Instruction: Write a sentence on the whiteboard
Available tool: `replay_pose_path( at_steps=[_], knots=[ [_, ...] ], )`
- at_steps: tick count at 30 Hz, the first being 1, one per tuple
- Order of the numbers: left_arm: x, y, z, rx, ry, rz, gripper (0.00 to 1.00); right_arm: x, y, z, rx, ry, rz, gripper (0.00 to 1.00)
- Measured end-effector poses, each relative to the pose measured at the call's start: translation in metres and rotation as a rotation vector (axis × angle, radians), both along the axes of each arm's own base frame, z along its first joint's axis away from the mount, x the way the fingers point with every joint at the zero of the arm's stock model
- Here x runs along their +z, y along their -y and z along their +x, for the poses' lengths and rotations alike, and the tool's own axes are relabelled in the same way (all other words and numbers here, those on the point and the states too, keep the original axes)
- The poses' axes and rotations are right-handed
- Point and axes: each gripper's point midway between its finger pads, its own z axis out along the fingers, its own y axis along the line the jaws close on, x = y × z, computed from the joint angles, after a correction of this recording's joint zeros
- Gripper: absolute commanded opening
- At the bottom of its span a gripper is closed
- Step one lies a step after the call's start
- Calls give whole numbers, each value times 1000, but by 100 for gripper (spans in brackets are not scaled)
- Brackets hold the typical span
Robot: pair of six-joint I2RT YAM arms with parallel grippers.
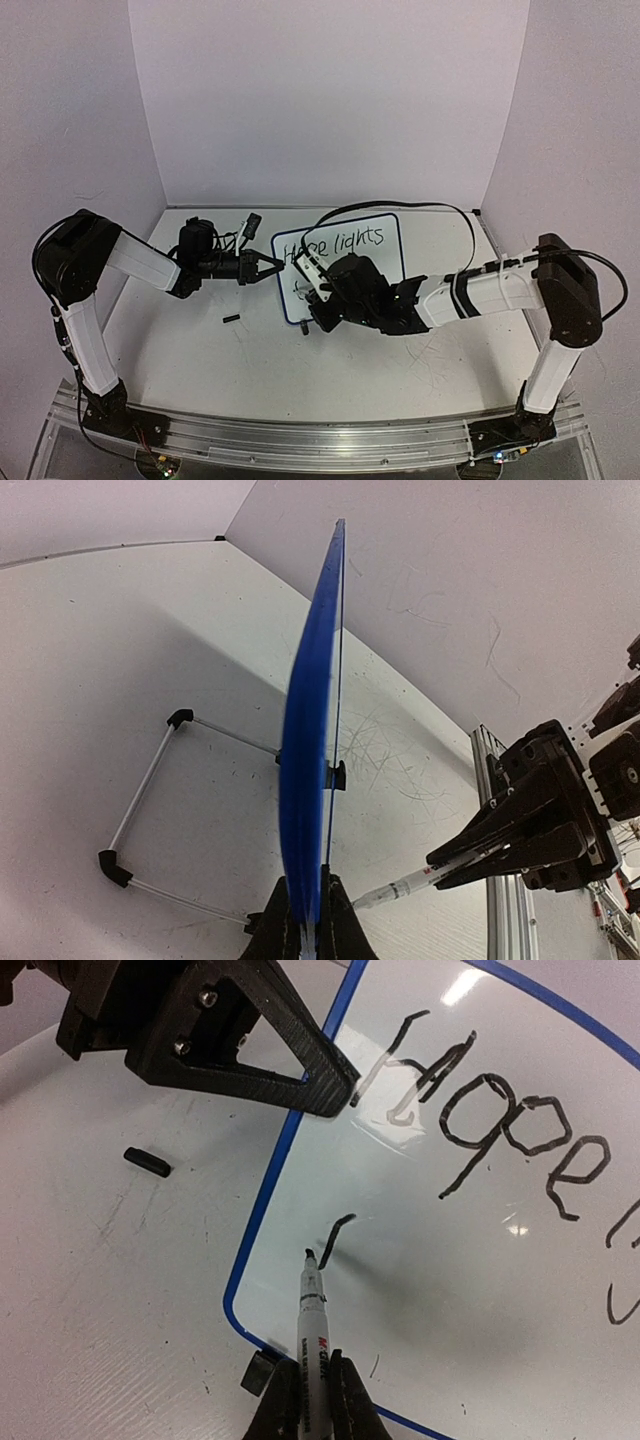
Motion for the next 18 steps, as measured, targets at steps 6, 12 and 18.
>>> replay_pose_path(
  at_steps=[6,12,18],
  knots=[
    [0,0,0,0,1,0,0,-7,-3,3,-5,-1,-12,0],
    [0,0,0,1,0,1,0,-7,0,7,-38,13,-23,0],
    [0,0,0,2,0,2,0,-7,2,8,-65,24,-38,0]
  ],
)
